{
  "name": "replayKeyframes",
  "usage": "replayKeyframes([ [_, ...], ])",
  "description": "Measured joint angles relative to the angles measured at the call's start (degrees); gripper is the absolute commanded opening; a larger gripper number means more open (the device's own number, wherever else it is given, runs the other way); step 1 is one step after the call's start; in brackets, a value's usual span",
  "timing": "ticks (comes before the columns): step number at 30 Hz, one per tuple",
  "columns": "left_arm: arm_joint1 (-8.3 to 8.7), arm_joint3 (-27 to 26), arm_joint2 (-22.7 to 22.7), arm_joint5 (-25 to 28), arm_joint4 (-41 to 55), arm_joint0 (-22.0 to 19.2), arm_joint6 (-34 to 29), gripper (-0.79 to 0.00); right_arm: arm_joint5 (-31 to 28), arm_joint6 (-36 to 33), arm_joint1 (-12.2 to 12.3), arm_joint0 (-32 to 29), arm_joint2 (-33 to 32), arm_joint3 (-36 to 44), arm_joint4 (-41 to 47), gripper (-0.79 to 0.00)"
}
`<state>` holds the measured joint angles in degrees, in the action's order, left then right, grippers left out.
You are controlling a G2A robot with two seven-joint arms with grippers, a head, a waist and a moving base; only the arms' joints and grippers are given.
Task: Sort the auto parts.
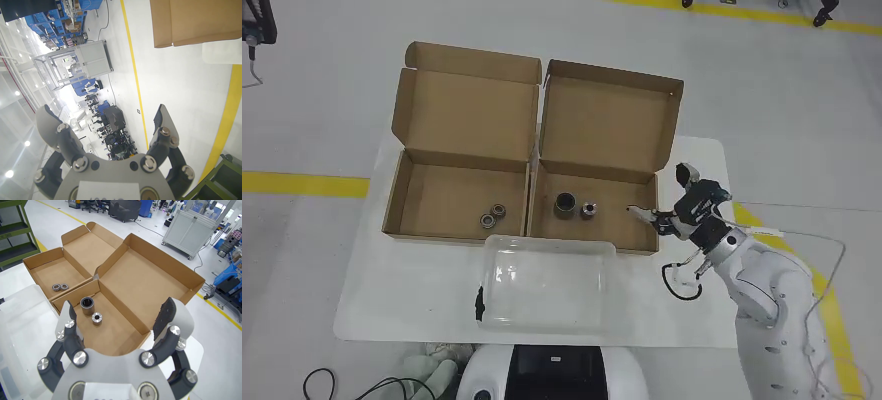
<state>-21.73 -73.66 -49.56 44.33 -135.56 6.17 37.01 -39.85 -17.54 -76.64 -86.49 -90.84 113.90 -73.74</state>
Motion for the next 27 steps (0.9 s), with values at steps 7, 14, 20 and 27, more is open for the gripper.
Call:
replayKeyframes([
  [7,0.0,0.0,0.0,0.0,0.0,0.0,0.0,0.0,-0.9,7.55,0.72,-6.33,-5.17,3.49,3.16,0.0],
  [14,0.0,0.0,0.0,0.0,0.0,0.0,0.0,0.0,-0.01,10.14,1.25,-11.21,-8.19,6.87,2.97,0.0],
  [20,0.0,0.0,0.0,0.0,0.0,0.0,0.0,0.0,0.4,11.64,1.36,-11.81,-8.42,7.19,2.96,0.0],
  [27,0.0,0.0,0.0,0.0,0.0,0.0,0.0,-0.001,0.39,11.61,1.36,-11.8,-8.41,7.18,2.96,0.0],
])
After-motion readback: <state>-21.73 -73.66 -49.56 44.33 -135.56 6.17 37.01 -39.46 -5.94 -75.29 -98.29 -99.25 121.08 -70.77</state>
